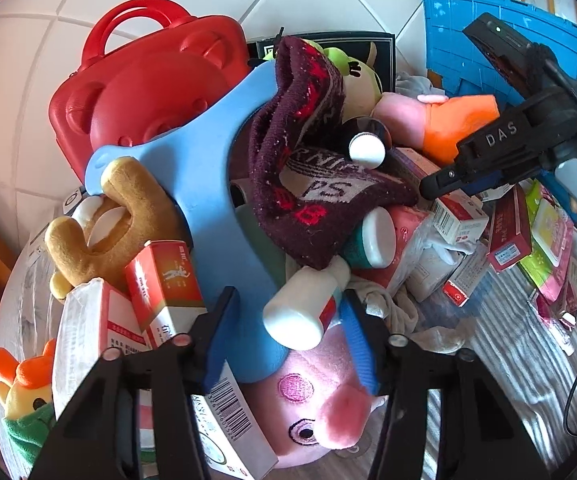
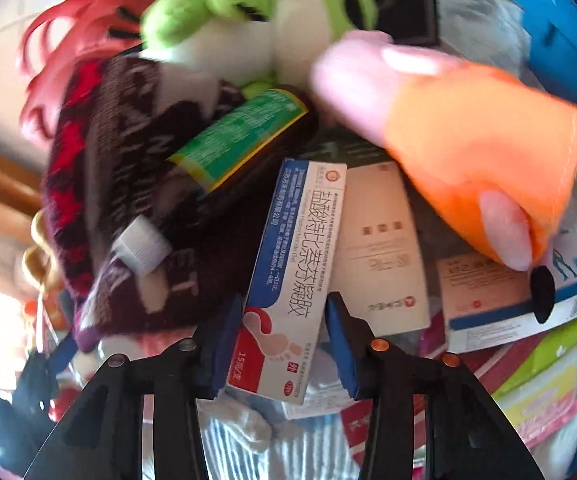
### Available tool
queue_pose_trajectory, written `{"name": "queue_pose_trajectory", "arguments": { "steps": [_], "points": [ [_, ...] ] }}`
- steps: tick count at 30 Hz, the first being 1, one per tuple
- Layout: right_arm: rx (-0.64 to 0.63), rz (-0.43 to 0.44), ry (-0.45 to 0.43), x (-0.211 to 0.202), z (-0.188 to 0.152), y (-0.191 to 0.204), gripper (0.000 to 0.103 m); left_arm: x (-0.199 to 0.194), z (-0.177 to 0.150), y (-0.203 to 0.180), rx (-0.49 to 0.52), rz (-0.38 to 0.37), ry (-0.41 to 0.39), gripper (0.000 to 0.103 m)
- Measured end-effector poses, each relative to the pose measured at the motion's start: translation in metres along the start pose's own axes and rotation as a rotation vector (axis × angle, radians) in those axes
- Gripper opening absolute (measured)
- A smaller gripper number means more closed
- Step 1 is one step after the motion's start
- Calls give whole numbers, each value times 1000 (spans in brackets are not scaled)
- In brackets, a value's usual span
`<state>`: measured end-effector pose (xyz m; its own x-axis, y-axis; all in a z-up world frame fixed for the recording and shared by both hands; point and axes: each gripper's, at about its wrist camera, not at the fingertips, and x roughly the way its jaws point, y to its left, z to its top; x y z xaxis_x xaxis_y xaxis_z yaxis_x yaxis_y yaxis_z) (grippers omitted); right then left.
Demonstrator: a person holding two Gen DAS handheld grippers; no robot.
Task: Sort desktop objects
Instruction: 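Reach the right gripper into the pile toward the blue-white ointment box, then close the right gripper on the blue-white ointment box and lift it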
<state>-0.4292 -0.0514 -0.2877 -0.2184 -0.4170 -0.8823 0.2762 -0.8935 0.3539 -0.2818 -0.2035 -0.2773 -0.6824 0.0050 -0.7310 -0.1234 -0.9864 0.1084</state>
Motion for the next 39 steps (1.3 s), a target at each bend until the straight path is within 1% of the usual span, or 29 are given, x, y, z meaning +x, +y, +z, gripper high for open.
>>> {"name": "queue_pose_trajectory", "arguments": {
  "steps": [1,2,5,8,12,17,18,19,20,21,22,23,24,26,27,29,30,31,32,34,36,38,39],
  "points": [
    [-22,4,-8,-2,-3,3,42,-2,0,2,-12,-27,-10,33],
    [-43,3,-15,-4,-6,6,42,-3,0,3,-22,-34,-10,33],
    [-71,7,-14,-8,-13,9,42,-3,0,0,1,-23,-6,33],
    [-68,20,-22,-14,-17,9,42,-7,0,-2,16,-28,1,27],
    [-106,12,-64,-31,-21,16,42,-14,-2,1,-8,-40,-6,27],
    [-179,-13,-133,-57,-27,30,41,-34,-2,1,-12,-31,-51,27],
    [-194,-18,-146,-60,-24,19,41,-38,-2,1,-12,-28,-56,27],
    [-206,-21,-159,-64,-25,22,41,-41,-1,1,-12,-26,-65,27],
    [-217,-22,-172,-68,-34,23,40,-45,0,0,-11,-24,-74,27],
    [-229,-25,-184,-75,-39,24,26,-49,1,-1,-11,-22,-80,27],
    [-237,-21,-190,-79,-40,26,7,-53,2,-2,-10,-20,-84,27],
    [-238,-9,-194,-81,-46,16,7,-56,3,-3,-8,-19,-91,27],
    [-248,-13,-195,-93,-52,9,8,-59,4,-4,-4,-22,-96,27],
    [-268,-50,-153,-89,-52,13,8,-63,4,-7,-4,-24,-95,27],
    [-234,-42,-159,-88,-53,7,10,-65,5,-8,-7,-32,-97,27],
    [-151,-7,-126,-84,-50,-5,13,-70,4,-10,-2,-32,-107,27],
    [-124,2,-97,-81,-52,-11,24,-73,4,-11,-1,-31,-111,27],
    [-90,2,-77,-78,-56,-18,39,-75,4,-12,-1,-31,-117,27],
    [-64,11,-66,-77,-60,-23,46,-78,4,-13,0,-31,-126,27],
    [-26,28,-55,-73,-71,-29,64,-82,4,-14,-3,-34,-137,27],
    [-14,1,-50,-64,-78,-30,68,-83,2,-13,-12,-41,-138,27],
    [9,0,-37,-52,-80,-29,69,-85,0,-14,-14,-44,-135,27],
    [20,-2,-32,-44,-81,-28,74,-86,-1,-14,-11,-41,-132,27]
  ]
}}
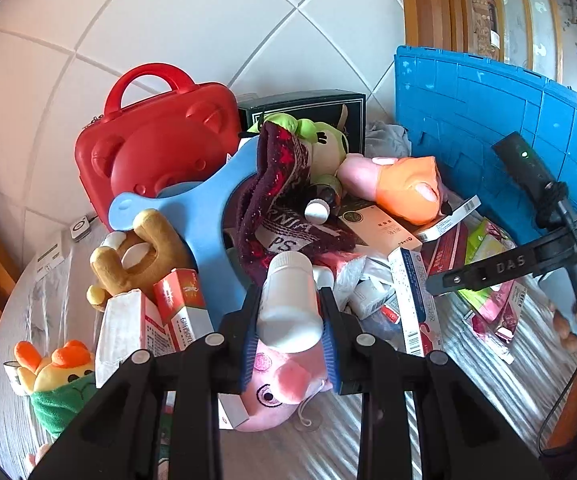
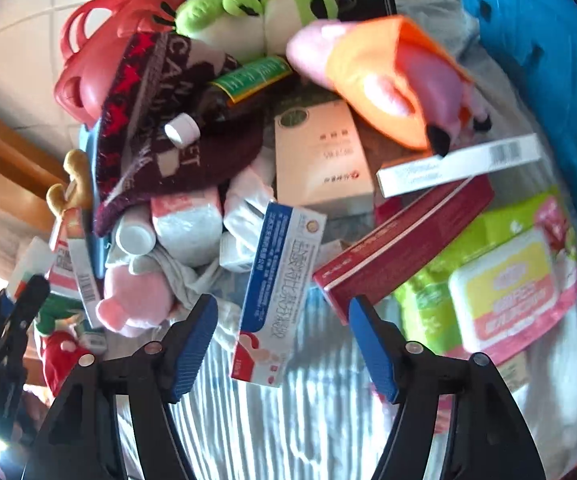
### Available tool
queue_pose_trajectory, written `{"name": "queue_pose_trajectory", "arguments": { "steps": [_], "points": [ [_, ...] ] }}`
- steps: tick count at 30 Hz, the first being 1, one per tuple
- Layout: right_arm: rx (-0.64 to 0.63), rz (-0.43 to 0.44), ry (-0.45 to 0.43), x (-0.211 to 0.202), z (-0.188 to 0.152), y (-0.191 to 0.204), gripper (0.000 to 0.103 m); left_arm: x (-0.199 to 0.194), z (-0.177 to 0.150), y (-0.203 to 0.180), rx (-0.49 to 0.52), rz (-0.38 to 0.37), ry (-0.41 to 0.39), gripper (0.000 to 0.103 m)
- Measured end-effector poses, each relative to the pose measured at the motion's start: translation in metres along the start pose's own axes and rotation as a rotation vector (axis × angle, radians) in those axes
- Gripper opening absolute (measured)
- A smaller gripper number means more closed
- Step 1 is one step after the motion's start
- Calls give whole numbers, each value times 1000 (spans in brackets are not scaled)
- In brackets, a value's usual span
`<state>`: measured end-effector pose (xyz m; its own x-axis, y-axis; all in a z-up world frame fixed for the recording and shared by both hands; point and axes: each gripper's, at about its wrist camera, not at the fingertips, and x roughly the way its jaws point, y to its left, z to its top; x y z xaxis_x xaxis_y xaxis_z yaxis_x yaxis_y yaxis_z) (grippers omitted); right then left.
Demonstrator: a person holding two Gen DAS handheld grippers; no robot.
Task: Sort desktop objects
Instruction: 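Close the right gripper on the blue-white ointment box and lift it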
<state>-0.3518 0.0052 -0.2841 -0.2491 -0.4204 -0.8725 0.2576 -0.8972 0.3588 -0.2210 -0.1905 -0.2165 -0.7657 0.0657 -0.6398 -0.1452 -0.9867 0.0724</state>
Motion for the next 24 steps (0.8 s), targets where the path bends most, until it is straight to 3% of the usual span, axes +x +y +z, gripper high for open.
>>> {"name": "queue_pose_trajectory", "arguments": {
  "steps": [3,5,6,7,8,10,12,16,20,24],
  "points": [
    [5,-72,26,27,-5,11,85,-5,-1,-1,14,4,7,27],
    [16,-99,23,40,-11,15,85,-10,0,-1,18,4,4,27],
    [31,-82,44,48,-14,14,72,-12,1,0,18,3,0,27],
    [45,-48,89,58,-17,14,47,-14,1,0,17,3,-4,27],
    [40,-35,113,64,-19,16,45,-16,2,0,18,1,-8,27],
    [-35,-48,80,61,-21,27,41,-21,4,1,23,1,-14,27],
    [-26,18,60,50,-25,29,41,-27,6,1,32,-2,-27,27],
    [-89,26,-53,3,-37,42,41,-38,9,0,42,-14,-52,27],
    [-167,-19,-206,-61,-52,56,41,-53,18,-7,63,-36,-97,27],
    [-283,-153,-408,-132,-67,72,41,-71,39,-30,104,-63,-168,27]
  ]
}}
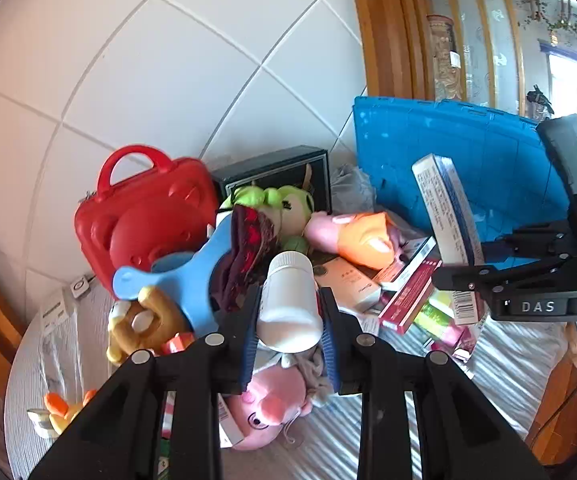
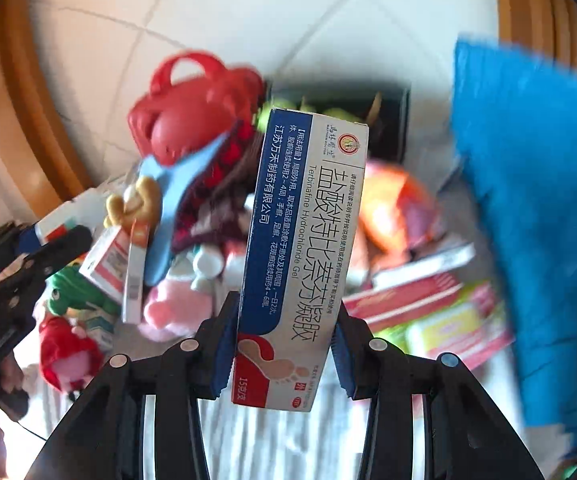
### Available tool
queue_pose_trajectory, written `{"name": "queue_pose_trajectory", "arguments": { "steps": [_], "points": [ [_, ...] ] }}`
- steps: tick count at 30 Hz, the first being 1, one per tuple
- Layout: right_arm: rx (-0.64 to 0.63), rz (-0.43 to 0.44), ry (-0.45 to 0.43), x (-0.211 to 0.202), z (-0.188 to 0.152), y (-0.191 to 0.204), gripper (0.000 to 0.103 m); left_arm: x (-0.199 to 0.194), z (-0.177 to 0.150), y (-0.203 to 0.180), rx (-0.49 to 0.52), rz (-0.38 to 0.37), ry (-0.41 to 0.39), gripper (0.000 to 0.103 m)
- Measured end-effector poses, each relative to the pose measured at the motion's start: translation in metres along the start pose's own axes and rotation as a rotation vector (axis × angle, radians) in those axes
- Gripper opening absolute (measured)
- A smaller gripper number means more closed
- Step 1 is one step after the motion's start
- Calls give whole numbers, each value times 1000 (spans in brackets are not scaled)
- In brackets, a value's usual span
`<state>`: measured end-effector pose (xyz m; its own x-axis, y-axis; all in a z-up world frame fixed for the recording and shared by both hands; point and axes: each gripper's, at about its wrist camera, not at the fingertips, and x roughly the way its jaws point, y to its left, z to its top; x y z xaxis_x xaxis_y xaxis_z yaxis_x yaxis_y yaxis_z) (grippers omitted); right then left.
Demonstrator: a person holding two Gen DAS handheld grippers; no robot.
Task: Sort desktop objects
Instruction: 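Close the right gripper on the blue-white ointment box and lift it, then carry the ointment box with the right gripper into the blue crate and release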
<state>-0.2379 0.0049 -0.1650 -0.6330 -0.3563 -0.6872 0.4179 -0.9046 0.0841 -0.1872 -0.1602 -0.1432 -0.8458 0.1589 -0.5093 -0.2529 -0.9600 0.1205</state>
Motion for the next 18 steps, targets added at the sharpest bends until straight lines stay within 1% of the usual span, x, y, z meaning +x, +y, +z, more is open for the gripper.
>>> {"name": "queue_pose_trajectory", "arguments": {
  "steps": [4,6,9,11,13,15,18],
  "points": [
    [-67,-114,-147,-64,9,-15,41,-7,38,-39,74,-46,-66,27],
    [-60,-140,-199,-92,13,-27,41,-8,59,-62,101,-75,-100,27],
    [-30,-170,-276,-135,21,-58,41,-7,97,-101,124,-134,-160,27],
    [-1,-196,-310,-158,26,-83,41,-5,123,-130,141,-177,-197,27],
    [46,-208,-340,-180,33,-118,41,-1,148,-159,157,-224,-230,27],
    [82,-249,-362,-198,40,-150,41,6,171,-189,164,-271,-260,27],
    [141,-302,-381,-214,45,-203,41,21,199,-228,159,-320,-267,27]
  ]
}}
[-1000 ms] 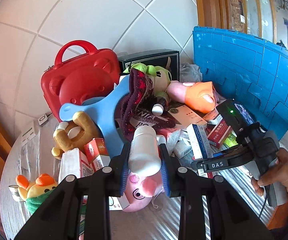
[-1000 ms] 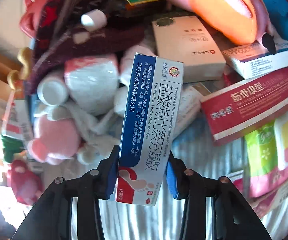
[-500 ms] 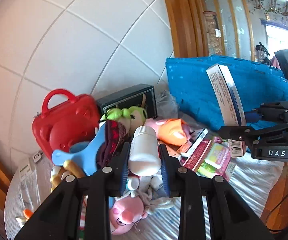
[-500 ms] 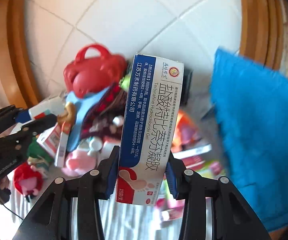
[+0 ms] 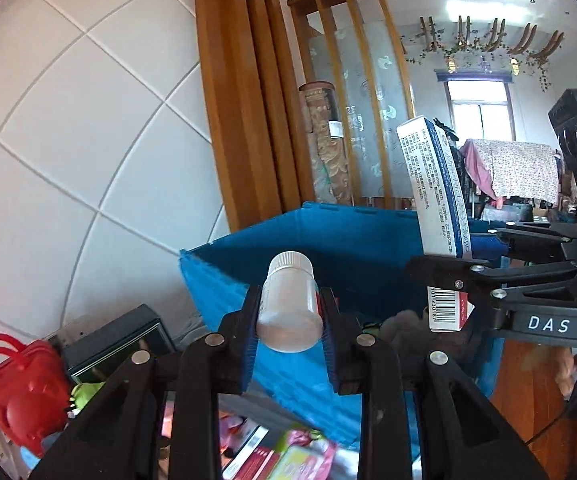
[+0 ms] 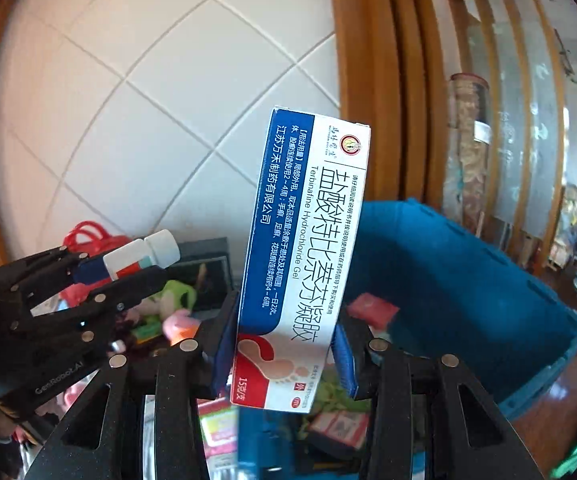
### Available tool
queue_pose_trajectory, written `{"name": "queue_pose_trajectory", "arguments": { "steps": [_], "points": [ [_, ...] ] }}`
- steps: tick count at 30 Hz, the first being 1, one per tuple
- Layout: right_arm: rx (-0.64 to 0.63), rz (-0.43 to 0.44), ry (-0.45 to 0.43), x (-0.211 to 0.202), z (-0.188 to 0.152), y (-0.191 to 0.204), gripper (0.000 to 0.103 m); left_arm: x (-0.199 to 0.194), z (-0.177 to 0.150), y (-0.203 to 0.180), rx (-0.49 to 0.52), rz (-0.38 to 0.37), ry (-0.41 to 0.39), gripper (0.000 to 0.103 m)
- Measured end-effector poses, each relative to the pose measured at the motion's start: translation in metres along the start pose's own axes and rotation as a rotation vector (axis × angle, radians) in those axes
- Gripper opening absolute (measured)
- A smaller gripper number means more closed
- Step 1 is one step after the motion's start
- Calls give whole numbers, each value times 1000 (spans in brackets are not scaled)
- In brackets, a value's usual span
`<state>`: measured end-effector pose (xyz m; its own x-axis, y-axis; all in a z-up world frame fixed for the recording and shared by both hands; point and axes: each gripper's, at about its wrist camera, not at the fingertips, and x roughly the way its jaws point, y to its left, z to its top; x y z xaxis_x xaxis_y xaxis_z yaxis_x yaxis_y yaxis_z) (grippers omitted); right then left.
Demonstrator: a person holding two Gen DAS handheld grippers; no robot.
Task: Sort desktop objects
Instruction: 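Carry the ointment box with the right gripper into the blue crate and release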
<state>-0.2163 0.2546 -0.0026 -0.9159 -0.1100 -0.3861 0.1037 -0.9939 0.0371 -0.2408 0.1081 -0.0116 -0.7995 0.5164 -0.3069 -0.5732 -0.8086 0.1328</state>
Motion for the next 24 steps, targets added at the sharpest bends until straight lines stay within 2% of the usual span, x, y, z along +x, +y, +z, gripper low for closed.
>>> {"name": "queue_pose_trajectory", "arguments": {
  "steps": [2,4,5,7,8,9,11,12,15,18,24],
  "points": [
    [36,-26,10,10,4,-30,42,20,12,-16,-14,-36,2,27],
    [75,-53,15,14,9,-60,43,43,23,-31,-11,-35,24,27],
    [90,-73,21,18,10,-73,47,53,29,-38,0,-34,45,28],
    [118,-93,15,20,12,-97,81,67,40,-49,15,15,59,33],
    [124,-98,-4,17,14,-106,84,69,46,-52,15,37,54,46],
    [125,-108,-19,14,16,-113,85,70,50,-53,11,53,47,66],
    [129,-104,-33,10,20,-128,88,67,57,-53,-9,106,8,86],
    [135,-94,-38,7,19,-132,88,62,60,-52,-19,125,-17,92],
    [156,-69,-46,5,17,-145,89,58,64,-48,-29,155,-41,96],
    [170,-19,-19,10,11,-151,97,53,61,-45,-30,189,-32,96],
    [132,39,-39,3,1,-133,97,29,38,-27,-67,296,-17,96]
  ]
}}
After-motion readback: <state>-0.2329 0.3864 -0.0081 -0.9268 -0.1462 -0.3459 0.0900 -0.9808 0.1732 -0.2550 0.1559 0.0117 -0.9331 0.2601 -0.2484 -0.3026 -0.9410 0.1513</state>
